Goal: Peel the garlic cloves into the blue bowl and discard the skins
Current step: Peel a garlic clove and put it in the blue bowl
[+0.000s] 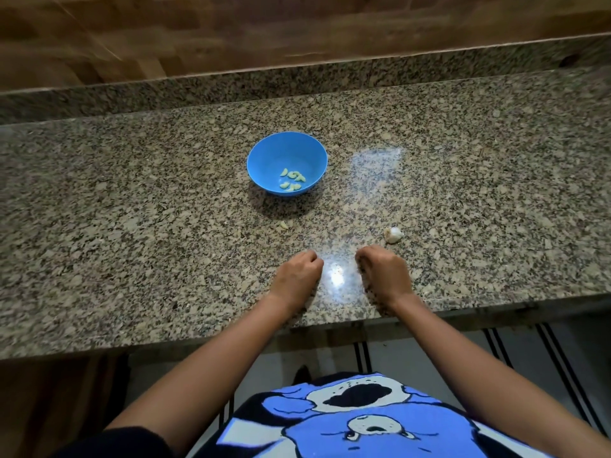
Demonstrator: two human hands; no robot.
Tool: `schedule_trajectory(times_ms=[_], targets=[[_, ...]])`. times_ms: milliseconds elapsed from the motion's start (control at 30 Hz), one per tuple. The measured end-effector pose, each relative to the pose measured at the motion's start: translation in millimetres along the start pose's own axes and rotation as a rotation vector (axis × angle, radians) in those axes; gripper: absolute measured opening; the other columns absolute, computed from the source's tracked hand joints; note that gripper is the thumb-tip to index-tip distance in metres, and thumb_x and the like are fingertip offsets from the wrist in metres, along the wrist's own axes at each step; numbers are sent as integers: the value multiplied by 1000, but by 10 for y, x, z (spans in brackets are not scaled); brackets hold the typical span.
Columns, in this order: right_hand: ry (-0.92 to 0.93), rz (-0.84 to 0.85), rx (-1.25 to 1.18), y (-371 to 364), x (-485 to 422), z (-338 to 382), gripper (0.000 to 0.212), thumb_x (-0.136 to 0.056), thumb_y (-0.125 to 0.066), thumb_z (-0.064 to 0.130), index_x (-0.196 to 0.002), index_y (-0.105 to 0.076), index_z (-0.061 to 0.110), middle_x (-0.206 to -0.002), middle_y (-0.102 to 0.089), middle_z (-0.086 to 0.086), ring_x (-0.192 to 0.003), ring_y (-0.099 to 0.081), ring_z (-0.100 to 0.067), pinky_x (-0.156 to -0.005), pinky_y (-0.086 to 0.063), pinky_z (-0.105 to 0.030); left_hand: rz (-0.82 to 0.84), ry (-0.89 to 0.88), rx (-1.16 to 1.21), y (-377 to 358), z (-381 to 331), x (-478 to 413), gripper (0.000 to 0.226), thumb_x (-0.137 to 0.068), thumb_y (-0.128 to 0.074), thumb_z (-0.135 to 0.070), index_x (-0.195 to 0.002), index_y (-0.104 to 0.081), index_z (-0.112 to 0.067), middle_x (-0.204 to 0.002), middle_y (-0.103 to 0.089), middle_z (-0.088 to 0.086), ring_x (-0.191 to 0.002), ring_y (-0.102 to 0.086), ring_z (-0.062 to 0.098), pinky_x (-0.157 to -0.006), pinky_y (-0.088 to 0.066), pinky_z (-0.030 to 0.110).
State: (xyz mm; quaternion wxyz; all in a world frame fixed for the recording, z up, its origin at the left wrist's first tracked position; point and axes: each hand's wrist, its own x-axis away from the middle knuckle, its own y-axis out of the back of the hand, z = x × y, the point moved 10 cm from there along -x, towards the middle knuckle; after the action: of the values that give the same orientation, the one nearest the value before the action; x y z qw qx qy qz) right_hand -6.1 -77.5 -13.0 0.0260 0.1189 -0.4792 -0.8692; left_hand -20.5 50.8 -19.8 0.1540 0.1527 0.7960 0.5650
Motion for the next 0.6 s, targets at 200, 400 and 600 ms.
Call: schedule_trajectory(times_ms=[200, 400, 600], targets=[[-979, -24, -1163, -363, 345, -249, 13, -85, -58, -4, -93, -65, 3, -93, -67, -14, -77, -65, -19, -65, -58, -23, -1, 985, 1452, -79, 618, 352, 13, -83, -63, 3, -93, -71, -2, -95, -72, 11, -83, -71, 19, -75, -58, 27], [-1120, 241, -1496, -600, 335, 237, 16, -90, -47, -9, -94, -61, -3, -93, -65, -18, -85, -65, -23, -80, -55, -30, -80, 636, 913, 272, 281, 49, 17, -81, -68, -2, -97, -72, -6, -95, -73, 6, -83, -68, 12, -77, -56, 20], [-1146, 210, -1668, -561, 303, 220, 13, -91, -53, 3, -98, -61, -4, -97, -65, -25, -93, -65, -30, -75, -56, -35, -172, 261, 440, 414, -102, -43, 19, -92, -55, -5, -103, -70, -10, -87, -72, 5, -72, -68, 12, -64, -58, 23]])
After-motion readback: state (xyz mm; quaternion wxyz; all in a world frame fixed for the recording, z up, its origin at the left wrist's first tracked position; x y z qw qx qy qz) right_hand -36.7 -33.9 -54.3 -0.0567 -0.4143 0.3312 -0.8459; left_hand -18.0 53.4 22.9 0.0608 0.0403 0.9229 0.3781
